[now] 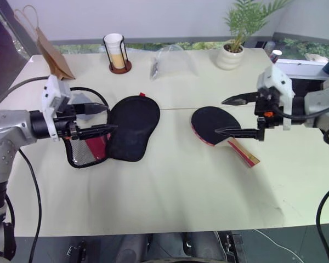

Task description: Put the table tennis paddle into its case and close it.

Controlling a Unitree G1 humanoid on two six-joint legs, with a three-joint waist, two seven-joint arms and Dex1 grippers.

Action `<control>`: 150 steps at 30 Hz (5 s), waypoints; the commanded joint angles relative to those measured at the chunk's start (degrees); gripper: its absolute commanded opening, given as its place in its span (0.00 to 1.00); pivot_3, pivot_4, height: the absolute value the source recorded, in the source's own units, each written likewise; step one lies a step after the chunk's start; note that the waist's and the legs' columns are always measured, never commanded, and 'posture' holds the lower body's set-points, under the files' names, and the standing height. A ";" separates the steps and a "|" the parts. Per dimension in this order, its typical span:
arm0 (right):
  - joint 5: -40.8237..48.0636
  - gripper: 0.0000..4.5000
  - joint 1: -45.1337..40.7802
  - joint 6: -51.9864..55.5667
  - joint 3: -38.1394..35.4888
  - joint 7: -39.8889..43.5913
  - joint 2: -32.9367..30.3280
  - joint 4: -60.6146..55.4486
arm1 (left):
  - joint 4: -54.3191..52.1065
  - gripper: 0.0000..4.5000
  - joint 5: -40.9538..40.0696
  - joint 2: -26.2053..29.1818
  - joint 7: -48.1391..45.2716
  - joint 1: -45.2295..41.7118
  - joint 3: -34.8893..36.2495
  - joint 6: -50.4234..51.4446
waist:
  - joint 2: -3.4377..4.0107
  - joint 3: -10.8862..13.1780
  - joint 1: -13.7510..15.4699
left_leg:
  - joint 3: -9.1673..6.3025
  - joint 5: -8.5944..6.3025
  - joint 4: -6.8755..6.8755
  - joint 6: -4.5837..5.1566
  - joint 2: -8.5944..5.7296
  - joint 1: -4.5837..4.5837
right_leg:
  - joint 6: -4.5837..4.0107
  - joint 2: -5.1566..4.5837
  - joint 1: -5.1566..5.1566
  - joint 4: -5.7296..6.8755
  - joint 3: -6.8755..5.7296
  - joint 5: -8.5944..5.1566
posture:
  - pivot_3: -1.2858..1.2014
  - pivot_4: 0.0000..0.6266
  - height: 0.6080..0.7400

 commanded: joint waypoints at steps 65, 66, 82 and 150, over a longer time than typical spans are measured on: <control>-13.10 0.99 -14.87 16.68 18.75 -34.12 60.04 37.38 | -4.23 0.84 -1.67 3.71 3.08 2.22 5.99 2.76 | -0.12 -0.06 -1.95 | 0.47 0.10 -0.22 -0.17 0.08 0.65 | -0.08 0.21 -0.22 0.94 0.71 0.00 | 0.52 0.24 1.00; -13.70 0.99 -14.95 15.87 19.01 -34.19 60.52 38.28 | -4.37 0.84 -1.69 3.70 3.18 2.34 6.12 2.79 | -0.13 -0.06 -2.06 | 0.49 0.10 -0.22 -0.17 0.10 0.66 | -0.09 0.24 -0.23 0.94 0.74 0.01 | 0.52 0.24 1.00; -23.73 0.01 -13.35 7.55 23.04 -33.26 60.98 42.39 | -5.76 0.84 -1.99 3.37 4.72 4.38 7.42 2.67 | -0.14 -0.07 -1.98 | 1.00 0.09 -0.28 -0.19 0.80 0.91 | -0.48 0.95 -0.28 0.84 1.26 0.24 | 0.52 0.24 1.00; -14.86 0.99 12.07 23.77 0.63 -18.31 7.38 -0.28 | -0.14 0.84 2.42 -1.72 1.58 -2.43 -2.20 -2.31 | -0.44 0.18 -0.04 | 1.17 0.02 -0.27 -0.10 0.94 0.42 | -0.66 0.93 -0.37 0.06 1.25 0.21 | 0.52 0.24 1.00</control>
